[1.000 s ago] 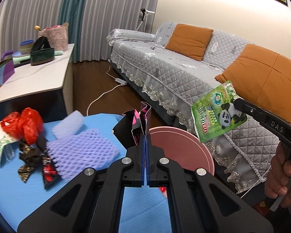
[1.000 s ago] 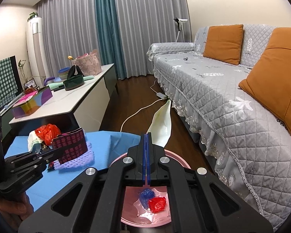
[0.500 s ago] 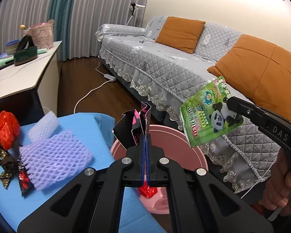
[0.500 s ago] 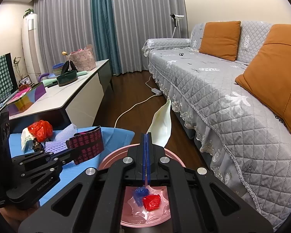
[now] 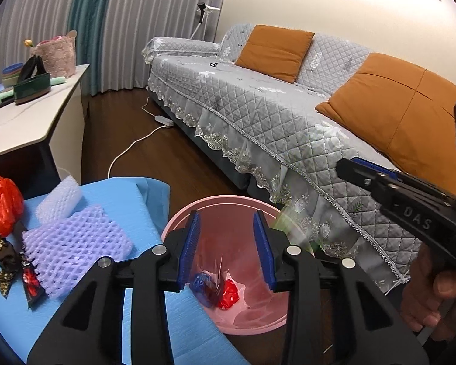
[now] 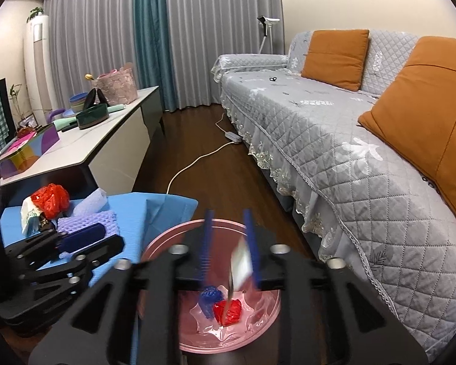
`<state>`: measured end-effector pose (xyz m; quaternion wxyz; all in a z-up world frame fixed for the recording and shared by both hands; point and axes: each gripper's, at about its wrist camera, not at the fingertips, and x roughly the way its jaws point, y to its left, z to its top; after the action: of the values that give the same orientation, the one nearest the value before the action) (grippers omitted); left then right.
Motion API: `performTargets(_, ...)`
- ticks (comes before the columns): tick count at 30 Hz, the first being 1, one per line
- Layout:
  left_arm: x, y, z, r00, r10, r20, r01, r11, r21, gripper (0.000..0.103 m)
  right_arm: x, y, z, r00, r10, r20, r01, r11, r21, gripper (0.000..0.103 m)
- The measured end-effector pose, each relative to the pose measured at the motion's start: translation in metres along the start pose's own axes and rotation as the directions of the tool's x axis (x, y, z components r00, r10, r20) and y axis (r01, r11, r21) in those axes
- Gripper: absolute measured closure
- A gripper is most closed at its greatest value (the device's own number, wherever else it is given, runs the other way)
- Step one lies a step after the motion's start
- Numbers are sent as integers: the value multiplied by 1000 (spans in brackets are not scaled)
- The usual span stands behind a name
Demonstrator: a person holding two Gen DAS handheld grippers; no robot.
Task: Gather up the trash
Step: 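Release the card into the pink bin with the left tool while the right tool releases the pouch, then move both open tools back over the table toward the remaining trash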
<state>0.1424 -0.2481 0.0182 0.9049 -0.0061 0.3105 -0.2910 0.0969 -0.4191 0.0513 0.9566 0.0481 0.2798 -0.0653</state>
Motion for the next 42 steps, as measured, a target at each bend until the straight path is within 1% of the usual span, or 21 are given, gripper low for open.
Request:
performTargets(2, -6, 1, -2, 1000, 6, 2, -6, 1000, 6, 68, 0, 2, 1, 1000, -1, -1, 1, 1000, 0, 70)
performTargets(5, -18, 5, -7, 1000, 17, 1, -17, 1000, 9, 68, 0, 6, 3, 1000, 4, -3, -4, 1000, 4, 65)
performTargets(13, -64, 27, -28, 998, 70, 1, -70, 997, 32, 68, -3, 32, 7, 999, 41, -8, -41, 999, 2, 63)
performTargets(17, -85, 55, -36, 993, 119, 14, -119, 993, 7, 68, -3, 57, 8, 996, 84, -16, -84, 996, 3, 63)
performTargets(21, -102, 98, -49, 981, 193, 21, -192, 980, -52, 68, 1, 85, 8, 992, 123, -28, -124, 992, -19, 63)
performTargets(22, -107, 114, -54, 973, 229, 23, -227, 971, -72, 68, 2, 91, 7, 991, 128, -32, -129, 991, -26, 63)
performTargets(24, -111, 139, -59, 961, 277, 21, -273, 955, -111, 68, 9, 104, 5, 988, 145, -51, -146, 989, -36, 63)
performTargets(26, -114, 164, -65, 941, 339, 14, -333, 931, -148, 68, 18, 115, 3, 984, 163, -75, -166, 986, -35, 63)
performTargets(27, -116, 173, -66, 933, 360, 13, -353, 923, -155, 68, 23, 120, 2, 982, 168, -84, -172, 985, -34, 63)
performTargets(28, -117, 184, -68, 922, 388, 13, -381, 910, -163, 68, 28, 125, 1, 980, 175, -96, -179, 983, -33, 63)
performTargets(30, -118, 203, -70, 902, 432, 5, -424, 888, -176, 68, 41, 137, -2, 973, 194, -127, -200, 979, -29, 63)
performTargets(32, -117, 220, -73, 886, 463, -5, -455, 868, -197, 68, 52, 146, -6, 962, 221, -158, -225, 974, -11, 63)
performTargets(33, -116, 231, -74, 877, 480, -13, -472, 856, -210, 68, 57, 151, -8, 956, 234, -175, -238, 971, 1, 63)
performTargets(34, -115, 241, -75, 868, 496, -20, -488, 845, -218, 68, 64, 157, -12, 945, 256, -202, -257, 966, 21, 63)
performTargets(35, -114, 245, -76, 863, 504, -23, -496, 840, -221, 68, 69, 160, -15, 937, 271, -219, -270, 962, 33, 63)
performTargets(36, -110, 254, -75, 854, 519, -29, -512, 830, -224, 67, 74, 165, -19, 928, 285, -239, -282, 958, 46, 63)
performTargets(38, -107, 263, -75, 845, 533, -38, -528, 820, -221, 66, 88, 175, -29, 905, 309, -291, -300, 951, 76, 63)
performTargets(40, -99, 272, -74, 834, 549, -60, -548, 809, -212, 60, 99, 181, -36, 886, 323, -332, -305, 947, 105, 63)
performTargets(42, -91, 280, -73, 824, 560, -81, -564, 799, -209, 57, 113, 184, -45, 864, 340, -372, -305, 940, 150, 63)
